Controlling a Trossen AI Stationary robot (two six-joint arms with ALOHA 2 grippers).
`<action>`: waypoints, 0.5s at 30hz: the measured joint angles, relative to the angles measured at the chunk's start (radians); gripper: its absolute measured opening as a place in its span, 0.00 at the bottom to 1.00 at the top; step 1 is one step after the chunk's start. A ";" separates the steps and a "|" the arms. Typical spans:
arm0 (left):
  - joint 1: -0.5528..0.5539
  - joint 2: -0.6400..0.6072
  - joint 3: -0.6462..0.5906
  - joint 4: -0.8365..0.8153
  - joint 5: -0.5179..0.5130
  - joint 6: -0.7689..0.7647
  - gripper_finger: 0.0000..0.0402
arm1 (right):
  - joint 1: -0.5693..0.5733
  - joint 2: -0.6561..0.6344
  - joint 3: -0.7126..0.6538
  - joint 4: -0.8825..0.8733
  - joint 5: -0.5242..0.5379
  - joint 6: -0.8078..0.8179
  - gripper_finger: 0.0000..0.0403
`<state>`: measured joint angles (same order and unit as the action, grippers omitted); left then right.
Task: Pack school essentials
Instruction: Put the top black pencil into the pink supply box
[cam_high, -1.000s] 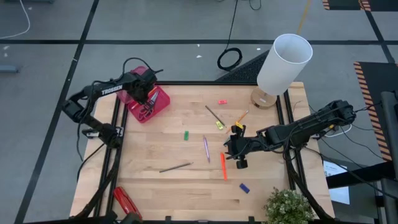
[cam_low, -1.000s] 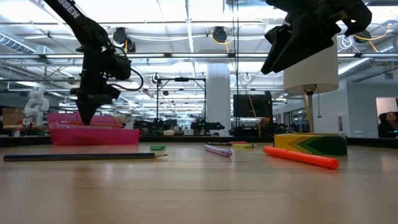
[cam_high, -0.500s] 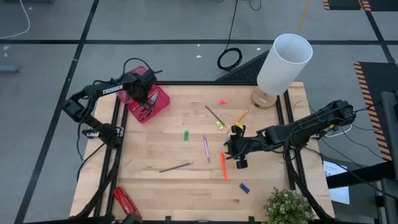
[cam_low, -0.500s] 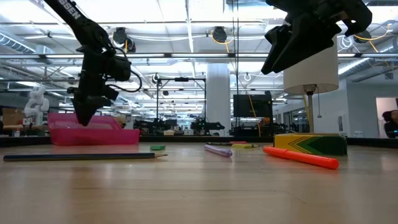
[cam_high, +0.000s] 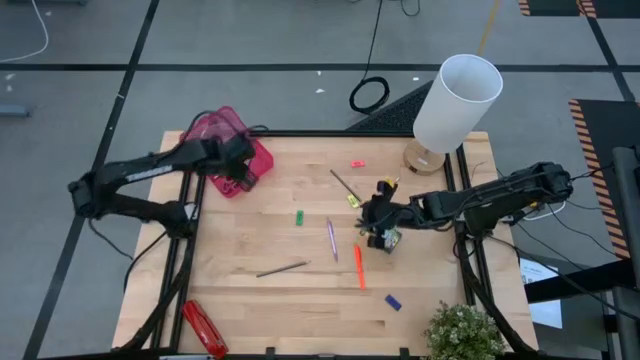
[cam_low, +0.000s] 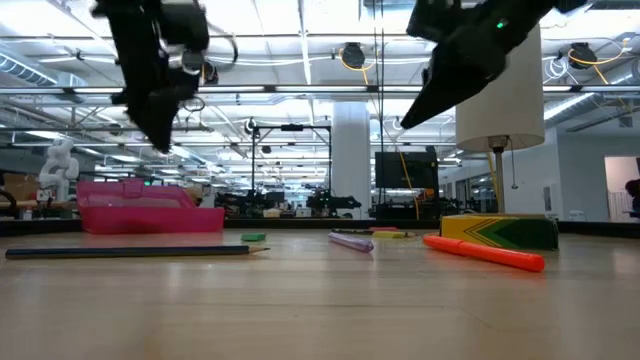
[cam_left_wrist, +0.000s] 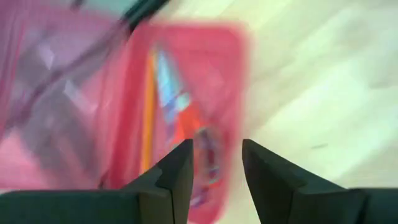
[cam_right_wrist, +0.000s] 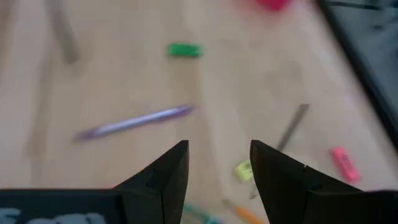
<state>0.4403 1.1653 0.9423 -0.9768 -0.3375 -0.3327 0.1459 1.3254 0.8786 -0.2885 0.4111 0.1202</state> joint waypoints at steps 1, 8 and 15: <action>-0.049 -0.021 -0.006 0.027 -0.008 -0.012 0.35 | -0.014 0.000 -0.016 0.035 0.025 0.006 0.41; -0.352 -0.069 -0.052 0.204 -0.090 -0.060 0.35 | -0.156 0.000 -0.140 0.306 0.010 -0.038 0.41; -0.492 -0.065 -0.096 0.371 -0.134 -0.003 0.35 | -0.285 0.054 -0.173 0.424 -0.020 -0.084 0.41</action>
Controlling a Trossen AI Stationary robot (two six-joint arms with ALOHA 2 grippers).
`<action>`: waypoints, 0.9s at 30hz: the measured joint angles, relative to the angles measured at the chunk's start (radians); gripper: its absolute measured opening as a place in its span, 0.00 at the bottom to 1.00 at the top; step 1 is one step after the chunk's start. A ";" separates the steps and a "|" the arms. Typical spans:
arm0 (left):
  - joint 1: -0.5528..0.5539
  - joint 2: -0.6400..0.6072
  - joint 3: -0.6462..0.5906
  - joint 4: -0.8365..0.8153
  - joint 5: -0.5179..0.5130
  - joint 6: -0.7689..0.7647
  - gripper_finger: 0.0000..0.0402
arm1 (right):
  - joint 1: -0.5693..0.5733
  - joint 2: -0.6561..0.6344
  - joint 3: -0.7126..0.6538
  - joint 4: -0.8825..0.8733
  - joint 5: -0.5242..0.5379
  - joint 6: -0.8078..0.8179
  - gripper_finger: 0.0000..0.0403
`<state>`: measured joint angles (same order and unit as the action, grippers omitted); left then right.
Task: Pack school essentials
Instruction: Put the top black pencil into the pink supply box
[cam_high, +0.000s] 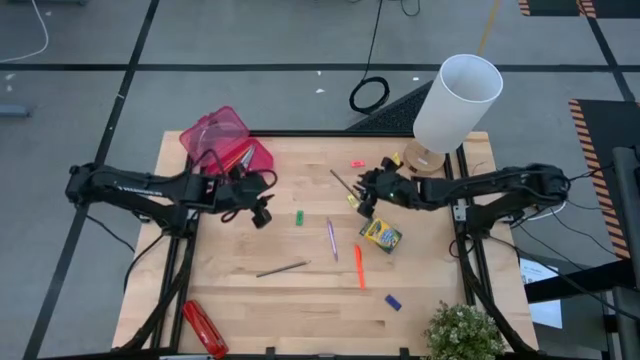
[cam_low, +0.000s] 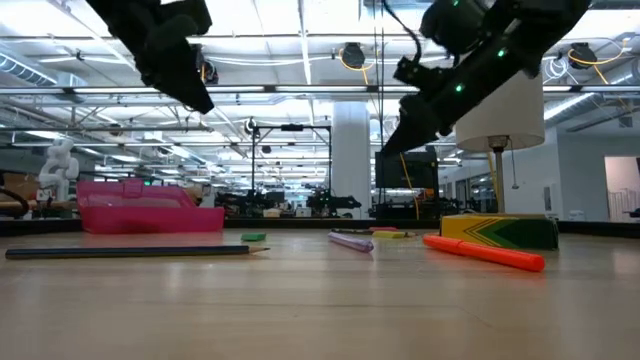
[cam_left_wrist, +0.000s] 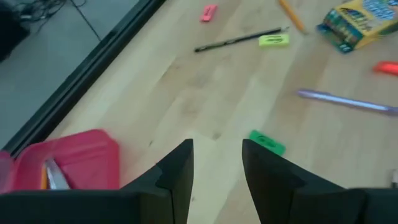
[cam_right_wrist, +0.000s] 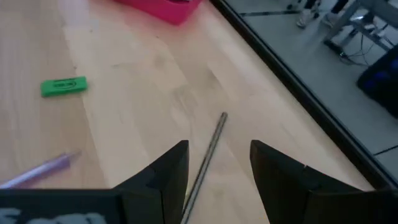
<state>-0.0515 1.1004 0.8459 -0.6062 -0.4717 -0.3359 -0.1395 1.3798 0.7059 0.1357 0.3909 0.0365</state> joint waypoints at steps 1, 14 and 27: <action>-0.006 0.000 -0.001 0.008 0.000 0.000 0.35 | -0.011 0.017 0.000 0.021 -0.024 -0.002 0.41; -0.018 0.001 -0.001 0.047 0.023 -0.033 0.35 | -0.083 0.279 0.000 0.227 -0.053 0.009 0.41; -0.017 0.001 -0.001 0.104 0.028 0.017 0.35 | -0.149 0.395 0.000 0.253 -0.134 0.160 0.41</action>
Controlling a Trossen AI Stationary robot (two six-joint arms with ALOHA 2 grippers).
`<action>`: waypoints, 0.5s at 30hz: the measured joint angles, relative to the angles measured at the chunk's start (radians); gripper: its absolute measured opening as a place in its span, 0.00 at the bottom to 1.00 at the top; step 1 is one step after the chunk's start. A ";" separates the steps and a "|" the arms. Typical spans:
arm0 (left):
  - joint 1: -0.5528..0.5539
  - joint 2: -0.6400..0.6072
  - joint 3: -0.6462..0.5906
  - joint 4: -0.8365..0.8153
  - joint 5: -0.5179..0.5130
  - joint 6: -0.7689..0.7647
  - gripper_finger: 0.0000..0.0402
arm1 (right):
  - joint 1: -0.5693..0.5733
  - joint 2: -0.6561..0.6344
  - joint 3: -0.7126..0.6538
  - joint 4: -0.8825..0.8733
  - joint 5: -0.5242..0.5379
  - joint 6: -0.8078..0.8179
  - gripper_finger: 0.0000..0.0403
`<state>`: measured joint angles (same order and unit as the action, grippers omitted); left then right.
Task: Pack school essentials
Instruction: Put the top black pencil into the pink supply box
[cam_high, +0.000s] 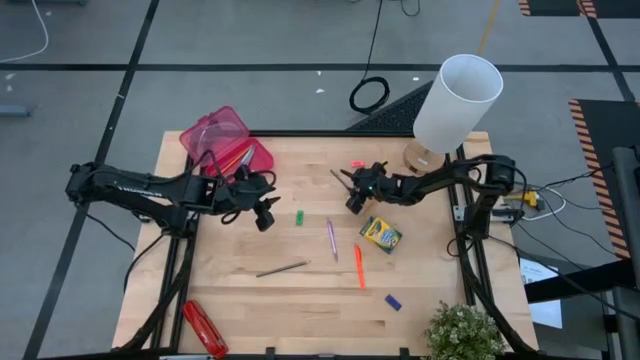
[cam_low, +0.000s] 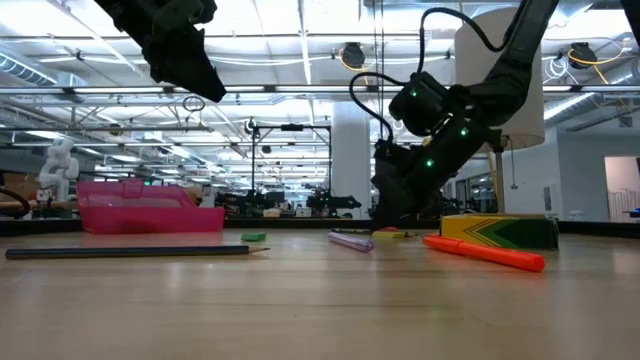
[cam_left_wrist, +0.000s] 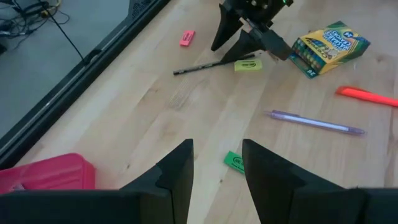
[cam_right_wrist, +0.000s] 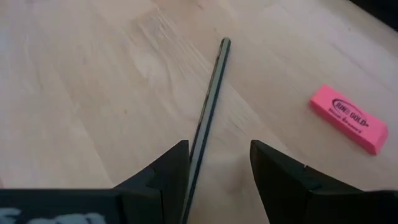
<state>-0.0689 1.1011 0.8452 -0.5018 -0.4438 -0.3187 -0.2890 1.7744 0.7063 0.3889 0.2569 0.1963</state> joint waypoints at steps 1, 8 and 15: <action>0.000 0.000 0.000 0.000 0.000 0.000 0.35 | 0.000 0.005 0.000 0.001 0.000 -0.004 0.41; 0.000 0.000 0.000 0.010 0.000 0.003 0.35 | 0.001 0.022 0.002 0.005 -0.003 -0.032 0.40; 0.000 0.000 0.000 0.035 0.002 0.010 0.35 | 0.000 0.022 0.002 -0.001 -0.050 -0.037 0.26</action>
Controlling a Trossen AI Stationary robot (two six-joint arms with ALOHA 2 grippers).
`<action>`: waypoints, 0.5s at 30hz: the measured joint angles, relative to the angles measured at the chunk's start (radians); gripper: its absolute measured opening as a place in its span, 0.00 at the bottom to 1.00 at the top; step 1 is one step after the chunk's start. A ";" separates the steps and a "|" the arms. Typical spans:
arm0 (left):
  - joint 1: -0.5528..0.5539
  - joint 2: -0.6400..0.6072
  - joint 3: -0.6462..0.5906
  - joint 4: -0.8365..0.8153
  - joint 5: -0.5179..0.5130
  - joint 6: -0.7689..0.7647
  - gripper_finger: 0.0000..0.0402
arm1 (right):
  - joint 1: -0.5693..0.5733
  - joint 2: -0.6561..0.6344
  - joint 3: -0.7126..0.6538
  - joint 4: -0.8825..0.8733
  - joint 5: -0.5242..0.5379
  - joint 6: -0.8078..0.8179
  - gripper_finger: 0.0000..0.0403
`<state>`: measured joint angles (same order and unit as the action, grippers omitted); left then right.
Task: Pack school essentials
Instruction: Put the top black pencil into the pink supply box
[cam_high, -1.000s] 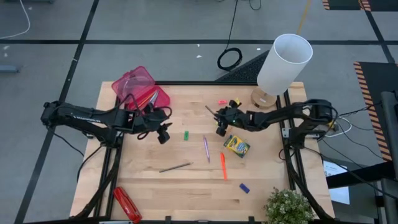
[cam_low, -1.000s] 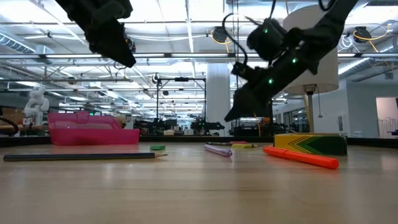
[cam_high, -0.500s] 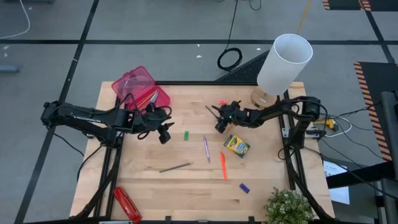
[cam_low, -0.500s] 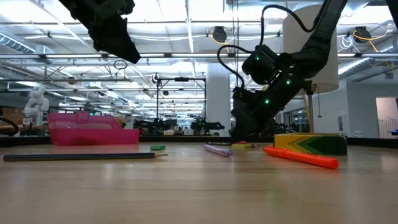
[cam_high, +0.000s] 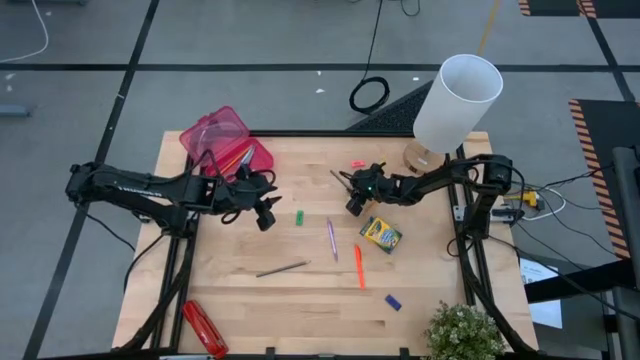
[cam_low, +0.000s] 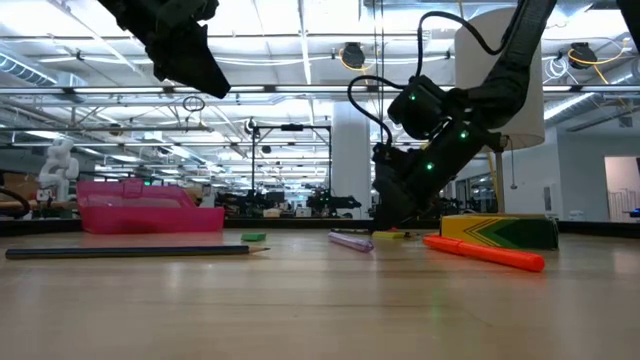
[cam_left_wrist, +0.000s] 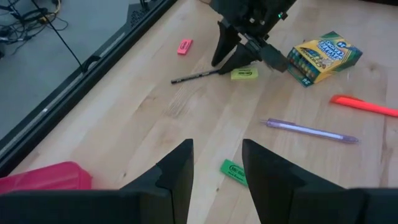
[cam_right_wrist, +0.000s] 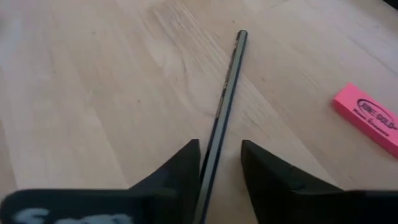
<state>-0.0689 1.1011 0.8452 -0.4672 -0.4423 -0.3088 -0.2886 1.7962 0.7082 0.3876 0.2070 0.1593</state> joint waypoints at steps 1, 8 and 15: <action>0.000 0.000 0.000 0.000 0.000 0.000 0.35 | 0.000 0.000 0.000 -0.003 -0.001 -0.004 0.23; 0.000 0.000 0.000 0.000 0.018 0.000 0.35 | 0.001 0.001 0.000 -0.006 -0.003 -0.028 0.04; 0.000 0.000 0.000 0.001 0.024 0.000 0.35 | 0.000 0.002 0.000 0.003 -0.002 -0.044 0.04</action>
<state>-0.0689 1.1011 0.8452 -0.4664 -0.4183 -0.3092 -0.2882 1.7977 0.7086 0.3903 0.2047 0.1150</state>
